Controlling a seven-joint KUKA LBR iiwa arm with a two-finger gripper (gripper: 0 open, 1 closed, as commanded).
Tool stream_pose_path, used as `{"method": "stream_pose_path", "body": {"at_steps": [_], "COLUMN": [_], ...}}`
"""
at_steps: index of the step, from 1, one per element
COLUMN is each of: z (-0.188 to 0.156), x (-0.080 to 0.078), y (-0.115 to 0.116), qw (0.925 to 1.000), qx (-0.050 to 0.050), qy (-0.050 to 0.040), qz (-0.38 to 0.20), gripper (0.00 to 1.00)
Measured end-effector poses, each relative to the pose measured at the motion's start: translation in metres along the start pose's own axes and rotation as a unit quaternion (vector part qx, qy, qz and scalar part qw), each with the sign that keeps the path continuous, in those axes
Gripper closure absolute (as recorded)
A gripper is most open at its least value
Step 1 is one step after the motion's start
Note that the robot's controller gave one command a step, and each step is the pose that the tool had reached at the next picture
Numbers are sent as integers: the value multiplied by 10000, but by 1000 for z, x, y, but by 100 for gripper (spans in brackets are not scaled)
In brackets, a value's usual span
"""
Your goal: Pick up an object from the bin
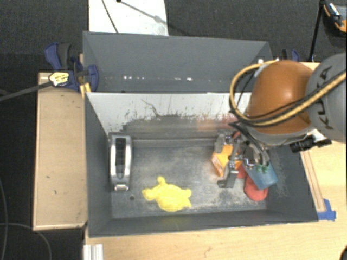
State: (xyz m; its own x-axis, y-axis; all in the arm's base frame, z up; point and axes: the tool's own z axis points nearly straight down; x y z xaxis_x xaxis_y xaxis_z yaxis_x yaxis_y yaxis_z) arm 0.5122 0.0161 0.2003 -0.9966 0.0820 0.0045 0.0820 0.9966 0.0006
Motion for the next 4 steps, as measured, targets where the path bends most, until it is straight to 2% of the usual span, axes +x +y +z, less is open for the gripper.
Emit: {"method": "stream_pose_path", "body": {"at_steps": [1,2,3,4], "z": [16,16,39,65], "x": [-23,-51,-49,-40], "y": [-46,-69,-23,1], "qw": [9998,9993,9998,10000], "qx": [-4,27,-1,-9], "qy": [-66,-23,-69,-14], "qz": [-174,-359,-173,17], "gripper": [0,0,0,0]}}
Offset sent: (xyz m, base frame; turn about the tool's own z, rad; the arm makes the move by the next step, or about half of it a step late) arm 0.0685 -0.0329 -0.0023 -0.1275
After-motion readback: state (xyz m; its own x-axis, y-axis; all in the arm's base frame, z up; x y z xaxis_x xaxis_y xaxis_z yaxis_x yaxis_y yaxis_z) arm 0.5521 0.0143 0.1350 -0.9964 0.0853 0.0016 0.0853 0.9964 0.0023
